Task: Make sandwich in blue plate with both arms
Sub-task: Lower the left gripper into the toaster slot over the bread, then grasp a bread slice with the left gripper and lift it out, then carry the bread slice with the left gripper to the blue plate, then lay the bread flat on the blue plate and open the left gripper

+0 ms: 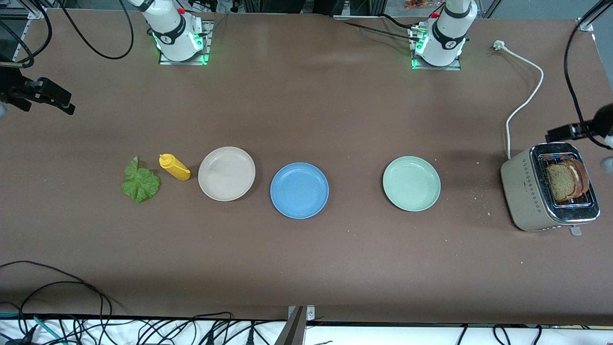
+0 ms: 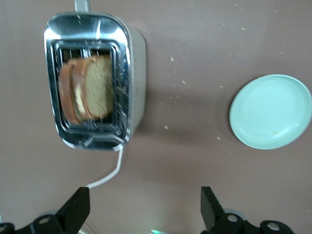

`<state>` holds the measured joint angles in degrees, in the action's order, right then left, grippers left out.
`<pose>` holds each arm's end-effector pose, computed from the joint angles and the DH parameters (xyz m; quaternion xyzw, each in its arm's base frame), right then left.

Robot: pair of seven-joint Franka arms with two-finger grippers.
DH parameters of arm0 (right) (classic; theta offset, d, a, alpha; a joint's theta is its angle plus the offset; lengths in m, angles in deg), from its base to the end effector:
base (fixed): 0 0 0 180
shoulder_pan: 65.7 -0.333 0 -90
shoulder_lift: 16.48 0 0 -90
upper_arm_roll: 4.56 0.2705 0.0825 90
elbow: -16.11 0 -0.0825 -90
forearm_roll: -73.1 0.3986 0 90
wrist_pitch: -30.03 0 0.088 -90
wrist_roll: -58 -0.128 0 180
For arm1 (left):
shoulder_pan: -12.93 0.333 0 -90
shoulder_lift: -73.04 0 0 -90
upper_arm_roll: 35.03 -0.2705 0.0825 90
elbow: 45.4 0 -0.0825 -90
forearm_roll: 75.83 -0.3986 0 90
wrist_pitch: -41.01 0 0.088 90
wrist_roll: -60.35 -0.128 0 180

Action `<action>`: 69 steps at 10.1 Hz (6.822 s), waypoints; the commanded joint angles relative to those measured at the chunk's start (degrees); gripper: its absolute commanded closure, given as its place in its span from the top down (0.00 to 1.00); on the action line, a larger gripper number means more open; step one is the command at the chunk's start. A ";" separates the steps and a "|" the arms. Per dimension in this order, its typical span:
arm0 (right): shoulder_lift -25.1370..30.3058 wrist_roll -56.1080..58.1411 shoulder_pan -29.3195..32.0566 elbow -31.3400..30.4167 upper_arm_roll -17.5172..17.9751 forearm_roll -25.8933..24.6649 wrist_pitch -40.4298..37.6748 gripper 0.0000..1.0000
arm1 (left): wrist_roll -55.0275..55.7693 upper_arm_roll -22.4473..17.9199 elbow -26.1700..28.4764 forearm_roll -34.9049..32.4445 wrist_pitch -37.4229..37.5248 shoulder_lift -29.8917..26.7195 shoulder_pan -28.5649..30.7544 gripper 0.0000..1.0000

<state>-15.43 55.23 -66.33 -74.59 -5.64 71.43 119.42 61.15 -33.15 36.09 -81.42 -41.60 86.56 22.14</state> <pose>0.5630 -0.0083 0.5616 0.9995 -0.0282 -0.0020 0.0144 0.5993 0.0924 0.4808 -0.9906 -0.0715 0.1102 0.0387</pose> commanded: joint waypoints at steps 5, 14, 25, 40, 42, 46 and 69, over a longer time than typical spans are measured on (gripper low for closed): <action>0.35 -0.31 0.28 0.34 0.12 0.88 -0.35 1.00 | -10.72 0.15 -1.16 -1.00 -11.32 9.50 5.73 1.00; 0.35 -0.31 0.28 0.43 0.12 0.88 -0.35 1.00 | -15.83 0.15 -1.16 -0.38 -17.58 15.31 8.89 1.00; 0.35 -0.39 0.28 0.34 0.12 0.88 -0.35 1.00 | -16.19 0.15 -1.07 -0.82 -18.20 16.19 9.34 0.00; 0.44 -0.31 0.28 0.34 0.12 0.88 -0.44 1.00 | -20.05 8.49 -8.72 0.32 -4.49 6.70 8.46 0.00; 0.35 -0.31 0.28 0.34 0.21 0.88 -0.36 1.00 | -20.05 9.90 -8.72 0.93 -3.79 6.17 8.46 0.00; 0.35 -0.31 0.28 0.34 0.12 0.88 -0.36 1.00 | -14.36 12.54 -8.28 1.20 -4.05 7.31 3.39 0.00; 0.53 -0.39 0.28 0.34 0.21 0.97 -0.88 1.00 | 5.17 6.65 -7.67 54.01 -48.43 34.91 -34.34 0.00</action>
<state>-15.39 55.23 -66.34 -74.55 -5.58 71.43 119.30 66.43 -25.60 30.53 -30.74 -89.80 119.57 -10.72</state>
